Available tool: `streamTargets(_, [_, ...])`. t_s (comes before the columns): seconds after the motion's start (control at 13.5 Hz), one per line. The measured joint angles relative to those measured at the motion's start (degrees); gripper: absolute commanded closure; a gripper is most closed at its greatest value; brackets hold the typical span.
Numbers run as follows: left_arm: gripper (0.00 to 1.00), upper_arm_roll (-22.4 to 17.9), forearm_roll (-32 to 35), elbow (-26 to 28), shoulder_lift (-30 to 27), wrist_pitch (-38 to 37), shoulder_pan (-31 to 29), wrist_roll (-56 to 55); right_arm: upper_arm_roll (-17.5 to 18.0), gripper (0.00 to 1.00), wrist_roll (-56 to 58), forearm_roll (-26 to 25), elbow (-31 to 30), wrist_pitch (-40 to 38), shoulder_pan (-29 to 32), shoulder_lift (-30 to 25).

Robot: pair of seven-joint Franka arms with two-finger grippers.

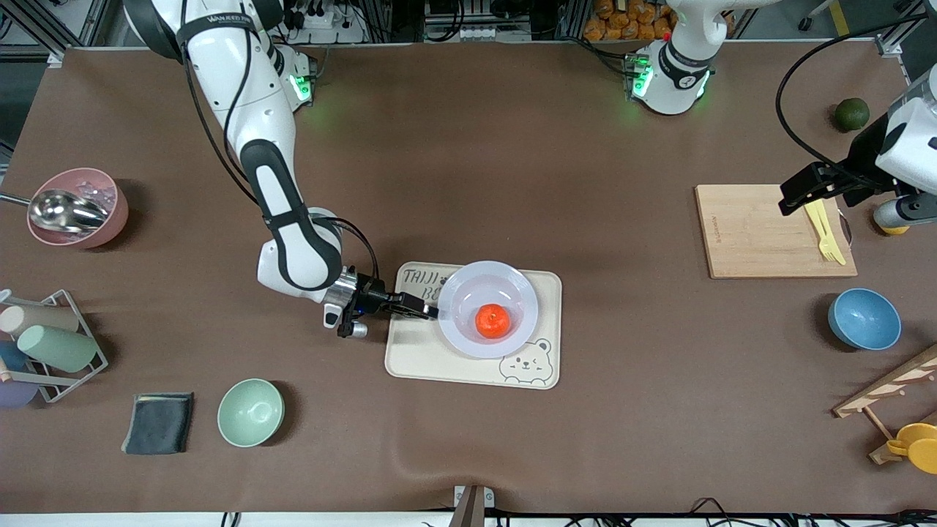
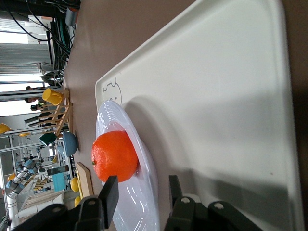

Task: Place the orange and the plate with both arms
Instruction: 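Slide the plate with the orange onto the bear tray, right gripper, then release the plate rim and draw the right gripper back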

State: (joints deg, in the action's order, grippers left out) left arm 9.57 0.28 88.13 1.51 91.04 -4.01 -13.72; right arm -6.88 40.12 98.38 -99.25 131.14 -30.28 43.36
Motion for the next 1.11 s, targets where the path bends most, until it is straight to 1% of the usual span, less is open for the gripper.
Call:
streamTargets(0.15, [0.0, 0.09, 0.0, -0.02, -0.02, -0.13, 0.0, 0.0, -0.63, 0.5, -5.65, -6.12, 0.63, -0.07, 0.38, -1.28])
streamTargets(0.22, [0.0, 0.13, 0.0, -0.03, -0.02, -0.71, 0.0, 0.0, -0.77, 0.51, -8.74, -10.19, 0.86, -0.67, 1.14, -2.2])
streamTargets(0.37, [0.0, 0.14, 0.0, -0.04, -0.05, -2.34, 0.0, 0.0, -0.99, 0.5, -15.68, -20.05, 1.88, -6.12, 4.28, -4.37])
streamTargets(0.52, [0.0, 0.19, 0.0, -0.04, -0.07, -2.66, 0.0, 0.0, -1.13, 0.47, -20.3, -28.84, 4.13, -14.62, 9.54, -6.3])
streamTargets(0.59, [0.0, 0.22, 0.0, -0.05, -0.08, -2.73, 0.0, 0.0, -1.2, 0.4, -21.25, -32.29, 5.5, -19.13, 12.56, -7.01])
streamTargets(0.67, [0.0, 0.25, 0.0, -0.06, -0.1, -2.78, 0.0, 0.0, -1.25, 0.11, -21.59, -35.28, 7.06, -23.21, 15.51, -7.36])
streamTargets(0.74, [0.0, 0.26, 0.0, -0.12, -0.23, -2.81, 0.0, 0.0, -1.26, 0.0, -21.66, -38.2, 9.06, -27.21, 18.36, -7.42])
streamTargets(0.82, [0.0, 0.26, 0.0, -0.22, -0.57, -2.82, 0.0, 0.0, -1.24, 0.0, -21.68, -40.84, 10.96, -30.36, 20.48, -7.43])
streamTargets(0.97, [0.0, 0.27, 0.0, -0.23, -1.38, -3.05, 0.0, 0.0, -1.23, 0.0, -21.83, -45.67, 13.74, -32.51, 22.87, -7.42])
streamTargets(1.11, [0.0, 0.35, 0.0, -0.23, -1.64, -3.26, 0.0, 0.0, -1.24, 0.0, -21.91, -49.17, 16.38, -36.61, 25.15, -7.41])
